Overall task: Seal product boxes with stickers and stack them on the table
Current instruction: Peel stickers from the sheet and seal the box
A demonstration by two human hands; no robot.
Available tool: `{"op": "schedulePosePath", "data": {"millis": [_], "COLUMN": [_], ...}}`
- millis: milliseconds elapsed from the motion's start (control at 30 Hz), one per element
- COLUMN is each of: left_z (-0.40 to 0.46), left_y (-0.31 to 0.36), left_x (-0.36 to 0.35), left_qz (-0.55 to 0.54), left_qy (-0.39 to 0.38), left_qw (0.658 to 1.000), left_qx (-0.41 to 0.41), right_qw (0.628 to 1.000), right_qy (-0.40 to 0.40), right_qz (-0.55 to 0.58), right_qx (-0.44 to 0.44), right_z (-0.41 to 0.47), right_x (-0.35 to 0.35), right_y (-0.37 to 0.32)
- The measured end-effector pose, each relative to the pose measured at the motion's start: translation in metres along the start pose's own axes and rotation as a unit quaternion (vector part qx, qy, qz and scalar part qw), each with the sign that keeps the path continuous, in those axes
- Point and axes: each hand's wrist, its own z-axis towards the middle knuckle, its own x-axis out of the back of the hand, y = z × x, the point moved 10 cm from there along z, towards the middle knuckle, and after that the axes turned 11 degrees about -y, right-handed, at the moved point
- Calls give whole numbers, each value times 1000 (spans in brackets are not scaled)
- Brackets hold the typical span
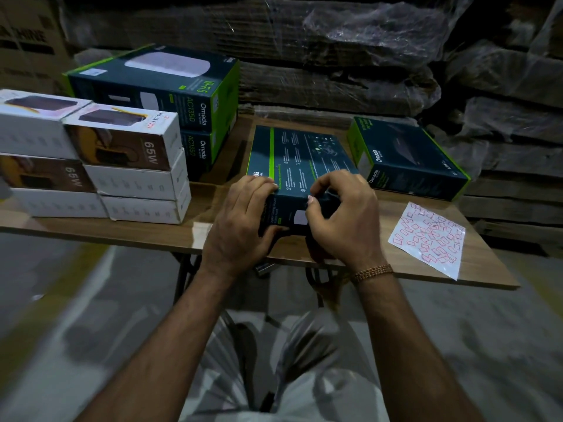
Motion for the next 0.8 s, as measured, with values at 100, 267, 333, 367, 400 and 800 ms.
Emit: {"op": "schedulePosePath", "data": {"millis": [100, 267, 333, 367, 400, 800], "left_z": [0, 0, 0, 0, 0, 0], "left_y": [-1, -1, 0, 0, 0, 0], "left_x": [-1, -1, 0, 0, 0, -1], "left_qz": [2, 1, 1, 3, 4, 3], "left_qy": [-2, -1, -1, -1, -1, -4], "left_qw": [1000, 1000, 1000, 1000, 1000, 1000], "left_qx": [2, 2, 1, 0, -2, -2], "right_qw": [1000, 1000, 1000, 1000, 1000, 995], "right_qy": [2, 2, -7, -12, -17, -53], "right_qz": [-22, -22, -7, 4, 16, 83], "right_qx": [0, 1, 8, 12, 15, 2], "right_z": [-2, -1, 0, 0, 0, 8], "right_x": [-1, -2, -2, -2, -1, -2], "right_y": [-1, -1, 2, 4, 6, 12]}}
